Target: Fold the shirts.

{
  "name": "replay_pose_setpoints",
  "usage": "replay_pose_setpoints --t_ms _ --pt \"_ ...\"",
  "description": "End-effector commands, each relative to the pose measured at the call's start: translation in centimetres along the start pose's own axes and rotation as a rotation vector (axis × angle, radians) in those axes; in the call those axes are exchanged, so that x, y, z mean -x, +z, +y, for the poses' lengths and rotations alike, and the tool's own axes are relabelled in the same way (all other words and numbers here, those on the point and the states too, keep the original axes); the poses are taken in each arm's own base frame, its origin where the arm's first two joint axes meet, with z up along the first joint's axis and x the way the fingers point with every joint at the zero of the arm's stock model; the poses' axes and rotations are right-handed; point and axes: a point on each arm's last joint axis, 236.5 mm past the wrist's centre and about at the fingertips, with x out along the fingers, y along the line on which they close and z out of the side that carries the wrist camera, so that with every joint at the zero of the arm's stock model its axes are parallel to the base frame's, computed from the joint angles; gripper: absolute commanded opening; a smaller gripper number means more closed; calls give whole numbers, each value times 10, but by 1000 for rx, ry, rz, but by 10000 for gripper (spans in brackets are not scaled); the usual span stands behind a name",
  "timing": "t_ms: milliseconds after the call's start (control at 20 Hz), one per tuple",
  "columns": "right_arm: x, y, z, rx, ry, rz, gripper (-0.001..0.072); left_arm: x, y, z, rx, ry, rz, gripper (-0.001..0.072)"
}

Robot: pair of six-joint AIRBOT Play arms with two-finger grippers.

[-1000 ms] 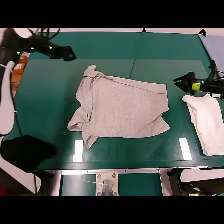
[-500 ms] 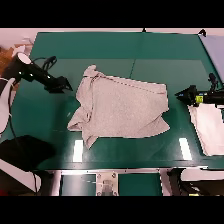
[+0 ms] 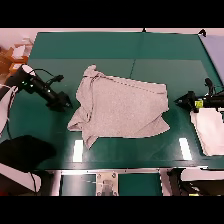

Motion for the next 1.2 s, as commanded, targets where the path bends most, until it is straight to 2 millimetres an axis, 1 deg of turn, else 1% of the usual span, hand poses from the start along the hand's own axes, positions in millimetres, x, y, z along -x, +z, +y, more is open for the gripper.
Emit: replay_pose_setpoints --t_ms 0,50,100,200,250,300,350,450,550,700,750,800,900,950,1050,1150 --pt "-7 -21 -9 -27 -11 60 288 -14 -50 3 8 19 90 705" --pt "-11 -28 -12 -41 -8 74 288 -19 -57 16 18 81 80 706" --pt "-16 -36 -14 -57 -5 91 288 -21 -57 27 21 126 53 706" --pt "-22 -52 -19 -86 -2 124 287 -26 -43 37 26 153 -14 705" --pt "-24 -61 -22 -101 -4 136 287 -30 -38 38 26 150 -38 684" --pt "-23 -67 -24 -116 -3 137 288 -35 -39 37 2 140 -39 492" --pt "-21 -71 -25 -127 -1 133 287 -42 -45 35 -40 134 -11 369" --pt "-15 -73 -27 -139 -2 112 287 -52 -51 29 -99 133 28 369" --pt "-4 -71 -28 -144 -5 74 287 -53 -50 27 -135 140 25 368" --pt "6 -71 -29 -154 -9 39 288 -45 -49 29 -166 179 8 367" --pt "6 -74 -31 -161 -9 37 288 -40 -49 27 -185 193 -6 308" --pt "5 -75 -33 -170 -11 33 288 -33 -43 25 -211 214 -47 250" --pt "0 -80 -41 -192 -26 25 289 -18 -28 21 -246 264 -144 252" --pt "-4 -83 -44 -199 -30 28 290 -17 -28 19 -258 266 -155 253" --pt "-7 -89 -49 -203 -42 37 290 -30 -43 22 -254 250 -118 253" --pt "-7 -89 -49 -204 -42 35 290 -44 -62 24 -281 265 -86 251"
